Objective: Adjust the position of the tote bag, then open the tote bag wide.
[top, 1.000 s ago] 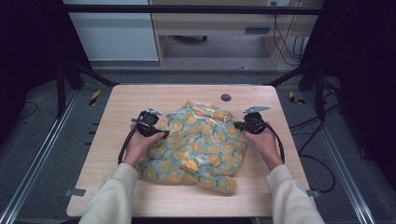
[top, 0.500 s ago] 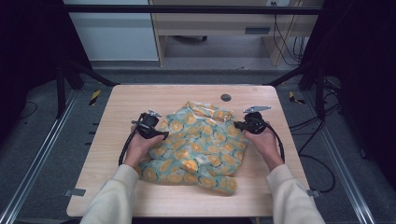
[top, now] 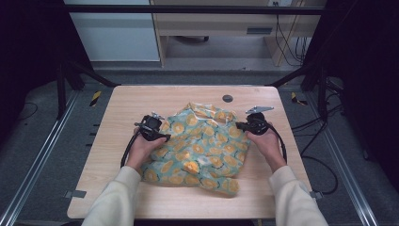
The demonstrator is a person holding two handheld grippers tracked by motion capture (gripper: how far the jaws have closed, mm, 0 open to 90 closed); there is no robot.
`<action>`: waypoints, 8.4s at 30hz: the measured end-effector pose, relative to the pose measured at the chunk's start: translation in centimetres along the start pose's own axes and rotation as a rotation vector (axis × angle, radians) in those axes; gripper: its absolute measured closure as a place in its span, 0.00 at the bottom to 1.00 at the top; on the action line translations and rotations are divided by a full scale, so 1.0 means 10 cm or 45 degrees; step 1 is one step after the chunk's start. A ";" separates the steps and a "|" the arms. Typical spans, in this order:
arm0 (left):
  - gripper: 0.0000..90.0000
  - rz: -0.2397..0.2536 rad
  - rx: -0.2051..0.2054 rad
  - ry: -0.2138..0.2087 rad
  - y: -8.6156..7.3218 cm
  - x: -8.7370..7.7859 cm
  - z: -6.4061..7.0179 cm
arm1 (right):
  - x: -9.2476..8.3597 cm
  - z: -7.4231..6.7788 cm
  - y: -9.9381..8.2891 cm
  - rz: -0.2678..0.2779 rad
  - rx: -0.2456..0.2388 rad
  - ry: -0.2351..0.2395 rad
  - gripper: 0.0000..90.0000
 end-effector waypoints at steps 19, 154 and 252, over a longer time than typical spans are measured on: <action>0.96 -0.037 0.073 -0.013 -0.05 -0.02 0.02 | -0.02 0.01 0.02 0.008 -0.009 0.002 1.00; 1.00 0.031 0.533 0.078 -1.50 -1.17 0.89 | -1.56 -1.22 -1.27 0.131 -0.303 0.285 1.00; 1.00 0.263 0.572 -0.190 -1.35 -1.13 1.48 | -1.53 -2.08 -0.69 0.084 -0.428 0.500 0.77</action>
Point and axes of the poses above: each handheld gripper's, and its own axes: x roughly forward along the jaws, y roughly out of its top, z roughly to its right, the point moved 5 cm from there along x, roughly forward along the jaws, and after that the axes turned 8 degrees about -y, right-handed, at the moved point
